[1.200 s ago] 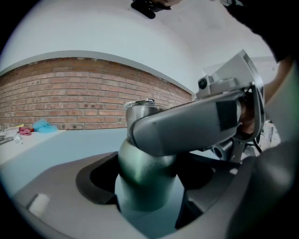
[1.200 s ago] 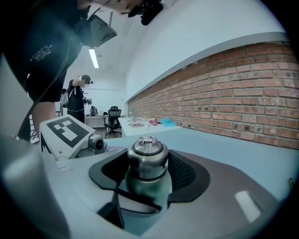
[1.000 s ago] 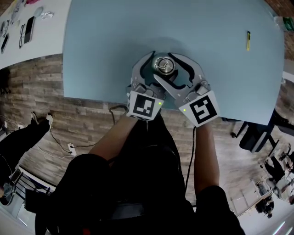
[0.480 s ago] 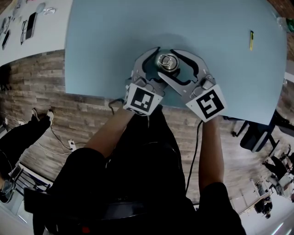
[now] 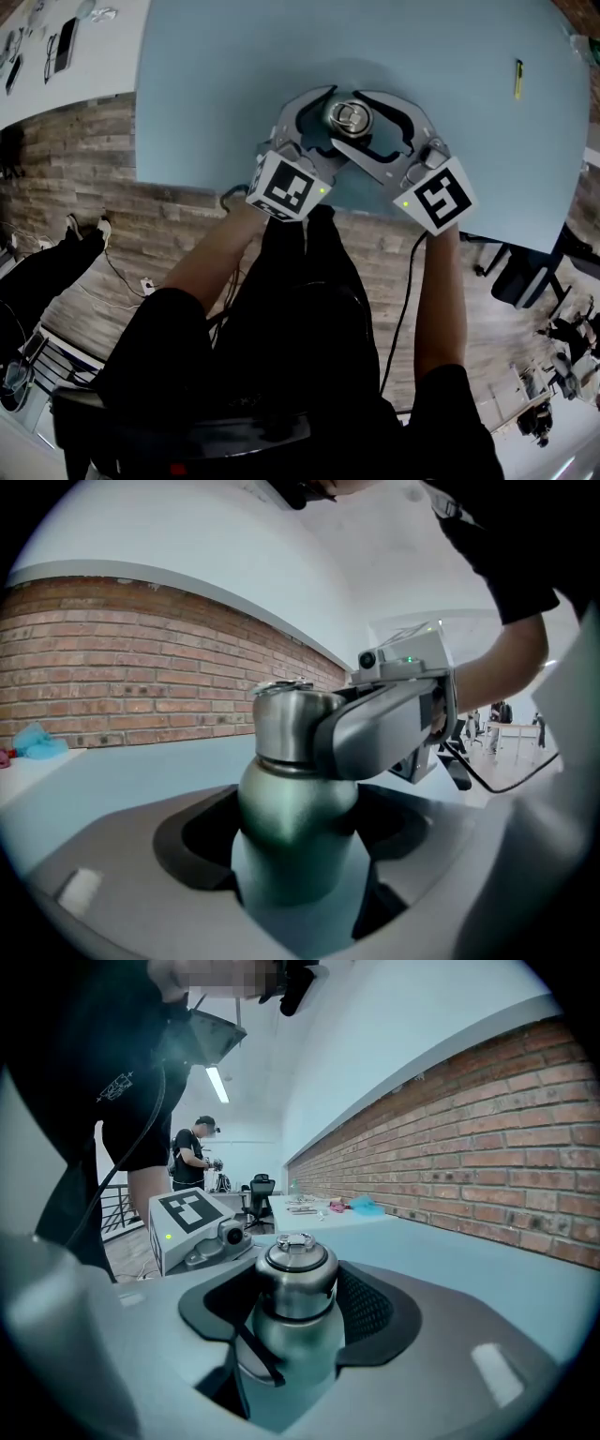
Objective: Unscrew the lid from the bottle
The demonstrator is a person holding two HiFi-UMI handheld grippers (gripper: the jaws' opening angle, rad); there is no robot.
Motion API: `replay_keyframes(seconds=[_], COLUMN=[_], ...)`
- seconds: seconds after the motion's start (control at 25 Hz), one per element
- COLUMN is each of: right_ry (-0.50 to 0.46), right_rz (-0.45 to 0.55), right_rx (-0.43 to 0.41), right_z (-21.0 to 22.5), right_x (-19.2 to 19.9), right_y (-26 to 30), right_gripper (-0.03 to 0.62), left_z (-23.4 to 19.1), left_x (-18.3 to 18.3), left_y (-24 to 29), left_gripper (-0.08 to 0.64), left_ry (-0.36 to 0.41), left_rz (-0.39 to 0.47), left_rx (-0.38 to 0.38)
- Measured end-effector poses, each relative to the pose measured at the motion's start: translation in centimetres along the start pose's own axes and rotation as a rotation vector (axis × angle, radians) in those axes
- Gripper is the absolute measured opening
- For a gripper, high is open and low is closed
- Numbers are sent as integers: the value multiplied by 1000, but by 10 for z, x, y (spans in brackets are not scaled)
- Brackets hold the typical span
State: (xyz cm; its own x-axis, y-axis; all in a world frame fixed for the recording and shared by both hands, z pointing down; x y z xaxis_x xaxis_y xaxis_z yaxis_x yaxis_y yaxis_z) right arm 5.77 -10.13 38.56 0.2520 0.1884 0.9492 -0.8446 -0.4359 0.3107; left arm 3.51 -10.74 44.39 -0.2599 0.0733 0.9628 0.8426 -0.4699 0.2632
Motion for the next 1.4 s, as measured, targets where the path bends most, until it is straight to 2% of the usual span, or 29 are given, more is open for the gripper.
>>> replay_keyframes(seconds=[0.56, 0.96, 1.2, 1.4], right_ry=[-42, -55, -57, -76], right_rz=[-8, -38, -38, -100], right_rx=[-104, -214, -225, -172], right_z=[4, 7, 6, 6], right_x=[-1, 0, 0, 5], right_y=[1, 0, 0, -3], right_gripper=[264, 262, 264, 268], left_z=[-4, -4, -4, -3], left_x=[-1, -2, -2, -2], left_y=[1, 3, 2, 3], left_gripper=[367, 367, 368, 370], left_ry=[35, 76, 75, 71], left_rz=[9, 7, 9, 4], left_rx=[124, 272, 267, 222])
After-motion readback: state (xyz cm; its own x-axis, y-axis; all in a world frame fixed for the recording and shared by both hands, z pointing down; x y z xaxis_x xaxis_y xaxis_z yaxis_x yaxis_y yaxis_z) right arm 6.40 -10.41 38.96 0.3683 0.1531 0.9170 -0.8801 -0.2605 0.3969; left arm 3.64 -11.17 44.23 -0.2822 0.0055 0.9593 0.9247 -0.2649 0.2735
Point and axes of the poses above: the fingertips, and each gripper's own axes: y forward along the fingers, z to its right, x out of its underside, the point moved 4 cm from there along -y, backward along the fingers, and after that the axes turned 3 degrees about y, right-handed, at the moved point
